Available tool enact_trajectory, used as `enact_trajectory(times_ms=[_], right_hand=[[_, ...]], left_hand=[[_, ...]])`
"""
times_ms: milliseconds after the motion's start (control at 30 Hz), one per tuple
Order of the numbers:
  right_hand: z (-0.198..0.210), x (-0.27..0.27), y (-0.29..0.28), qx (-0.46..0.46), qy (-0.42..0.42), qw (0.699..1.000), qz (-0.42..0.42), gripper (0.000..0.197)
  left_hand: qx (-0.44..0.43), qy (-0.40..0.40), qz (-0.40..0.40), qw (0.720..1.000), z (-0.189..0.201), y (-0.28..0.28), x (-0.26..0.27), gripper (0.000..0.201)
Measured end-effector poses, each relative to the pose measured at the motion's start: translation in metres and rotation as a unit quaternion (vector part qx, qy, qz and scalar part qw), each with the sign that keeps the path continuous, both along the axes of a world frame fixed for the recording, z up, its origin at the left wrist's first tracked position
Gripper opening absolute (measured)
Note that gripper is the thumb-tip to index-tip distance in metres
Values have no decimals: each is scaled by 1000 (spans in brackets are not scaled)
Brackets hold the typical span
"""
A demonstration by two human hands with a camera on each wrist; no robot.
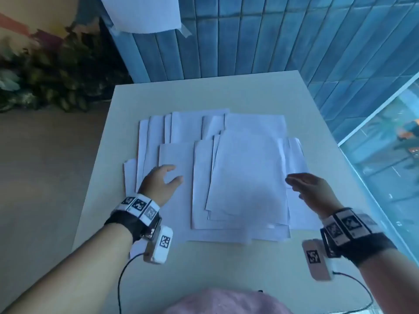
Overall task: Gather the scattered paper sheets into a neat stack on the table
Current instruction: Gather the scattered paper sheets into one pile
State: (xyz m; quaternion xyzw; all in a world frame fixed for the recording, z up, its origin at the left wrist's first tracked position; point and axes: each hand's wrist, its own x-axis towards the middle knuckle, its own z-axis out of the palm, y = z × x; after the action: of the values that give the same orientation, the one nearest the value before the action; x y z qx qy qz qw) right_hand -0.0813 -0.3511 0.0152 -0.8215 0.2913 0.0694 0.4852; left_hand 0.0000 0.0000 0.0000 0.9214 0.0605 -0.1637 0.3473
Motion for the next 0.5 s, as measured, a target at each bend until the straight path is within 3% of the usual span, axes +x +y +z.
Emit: enact_trajectory(times_ms=[100, 167, 300, 500], right_hand=[[-27, 32, -5, -65, 13, 997, -34, 38], [-42, 44, -7, -116, 47, 990, -69, 48], [-60, 52, -5, -192, 116, 970, -97, 56], [-67, 67, 23, -208, 103, 971, -61, 55]], left_hand=[[82, 22, 56, 995, -15, 2, 27, 81], [141, 35, 65, 987, -28, 8, 35, 92], [197, 39, 69, 977, -42, 3, 26, 83], [175, -12, 30, 984, -52, -23, 23, 66]])
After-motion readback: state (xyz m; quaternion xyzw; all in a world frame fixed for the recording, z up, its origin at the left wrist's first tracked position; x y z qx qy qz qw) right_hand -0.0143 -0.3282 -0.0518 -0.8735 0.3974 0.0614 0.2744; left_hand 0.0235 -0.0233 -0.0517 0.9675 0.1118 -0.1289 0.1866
